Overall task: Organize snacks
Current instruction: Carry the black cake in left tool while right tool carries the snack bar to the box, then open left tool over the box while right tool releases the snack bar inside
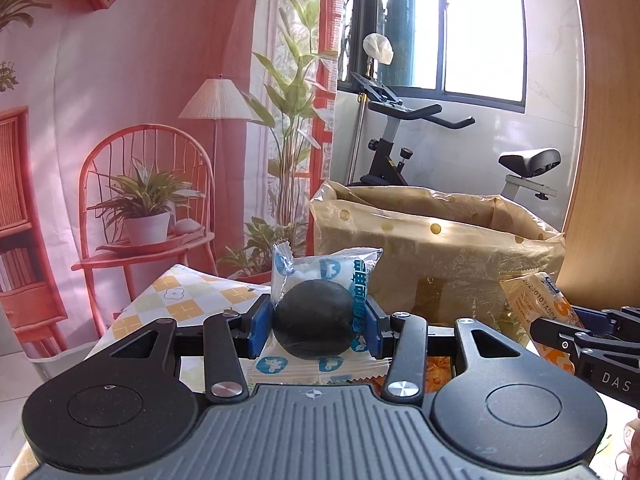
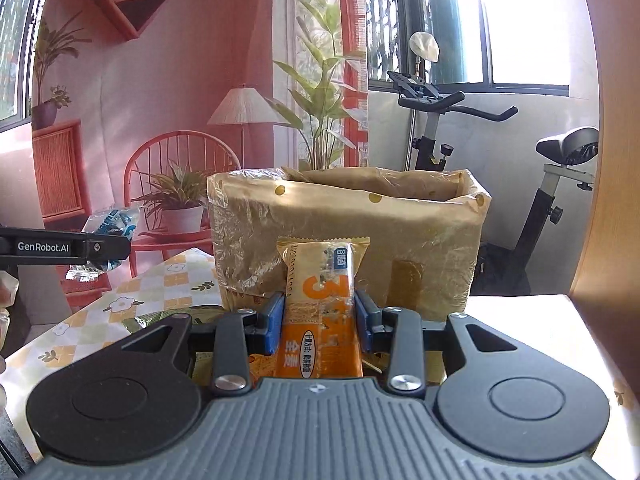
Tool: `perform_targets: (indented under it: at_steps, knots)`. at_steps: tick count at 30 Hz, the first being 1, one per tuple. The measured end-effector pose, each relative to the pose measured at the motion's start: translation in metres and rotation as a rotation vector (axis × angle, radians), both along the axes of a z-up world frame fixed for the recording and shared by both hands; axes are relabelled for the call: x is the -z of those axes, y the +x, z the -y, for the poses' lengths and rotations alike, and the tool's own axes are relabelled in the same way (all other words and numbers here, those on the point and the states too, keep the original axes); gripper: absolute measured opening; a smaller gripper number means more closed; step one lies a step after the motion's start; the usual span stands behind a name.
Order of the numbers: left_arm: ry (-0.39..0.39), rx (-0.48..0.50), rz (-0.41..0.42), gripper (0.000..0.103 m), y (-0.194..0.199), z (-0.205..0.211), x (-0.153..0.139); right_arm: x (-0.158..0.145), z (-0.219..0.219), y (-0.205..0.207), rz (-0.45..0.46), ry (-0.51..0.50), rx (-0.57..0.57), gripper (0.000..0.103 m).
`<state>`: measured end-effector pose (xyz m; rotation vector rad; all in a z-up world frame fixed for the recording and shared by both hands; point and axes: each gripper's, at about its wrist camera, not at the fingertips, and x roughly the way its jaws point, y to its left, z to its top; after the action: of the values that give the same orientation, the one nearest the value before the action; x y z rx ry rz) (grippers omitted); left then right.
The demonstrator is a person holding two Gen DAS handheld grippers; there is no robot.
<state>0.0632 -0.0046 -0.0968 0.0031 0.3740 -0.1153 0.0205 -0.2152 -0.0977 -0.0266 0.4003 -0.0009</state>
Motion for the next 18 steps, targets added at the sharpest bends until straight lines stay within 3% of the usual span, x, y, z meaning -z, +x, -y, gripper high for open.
perform_targets:
  at_steps: [11,18]
  knots:
    - [-0.014,0.063,0.027,0.049,0.038,0.024,-0.030,-0.033,0.027,0.027,0.037,0.010,0.022,0.038]
    - [0.006,0.109,0.048,0.049,0.091,0.049,-0.055,-0.061,0.053,0.075,0.075,-0.033,0.057,0.038]
